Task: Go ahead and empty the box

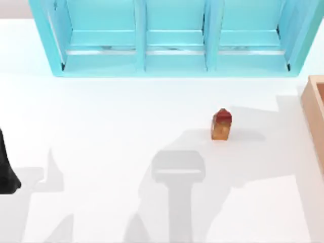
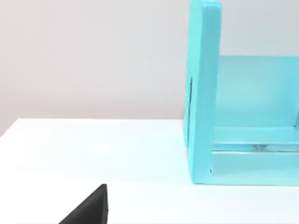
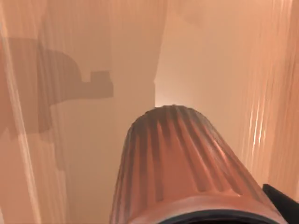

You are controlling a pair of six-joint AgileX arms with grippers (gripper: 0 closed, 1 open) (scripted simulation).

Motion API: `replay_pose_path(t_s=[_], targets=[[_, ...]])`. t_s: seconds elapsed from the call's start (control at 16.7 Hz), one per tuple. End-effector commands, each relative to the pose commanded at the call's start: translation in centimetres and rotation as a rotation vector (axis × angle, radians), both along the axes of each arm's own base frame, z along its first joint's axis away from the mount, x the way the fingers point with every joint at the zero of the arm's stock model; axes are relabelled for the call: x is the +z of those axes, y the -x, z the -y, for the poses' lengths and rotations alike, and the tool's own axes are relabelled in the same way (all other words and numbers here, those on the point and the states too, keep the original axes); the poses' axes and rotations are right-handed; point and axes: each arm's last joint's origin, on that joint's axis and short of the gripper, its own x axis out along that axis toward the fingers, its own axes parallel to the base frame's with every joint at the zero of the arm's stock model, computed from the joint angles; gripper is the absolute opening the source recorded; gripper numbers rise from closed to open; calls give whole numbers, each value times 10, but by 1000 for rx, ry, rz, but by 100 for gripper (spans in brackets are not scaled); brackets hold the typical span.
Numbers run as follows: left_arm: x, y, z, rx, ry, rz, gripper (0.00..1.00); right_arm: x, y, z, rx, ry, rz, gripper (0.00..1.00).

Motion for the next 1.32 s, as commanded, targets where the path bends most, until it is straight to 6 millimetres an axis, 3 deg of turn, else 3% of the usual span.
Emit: replay_pose_path(t_s=[0.3, 0.48, 0.66, 0.9, 1.14, 1.32], targets=[[0, 0, 0, 0, 0, 0, 100, -1, -1, -1, 1, -2, -5, 0], [0, 0, 0, 0, 0, 0, 100, -5, -4, -21, 0, 1, -9, 0], [0, 0, 0, 0, 0, 0, 100, -15, -5, -68, -2, 8, -13, 0], [0, 0, 0, 0, 0, 0, 100, -34, 12, -152, -2, 22, -17, 0], [0, 0, 0, 0, 0, 0, 100, -58, 55, -229, -1, 44, -14, 0], [0, 0, 0, 0, 0, 0, 100, -74, 94, -268, 0, 56, -4, 0]])
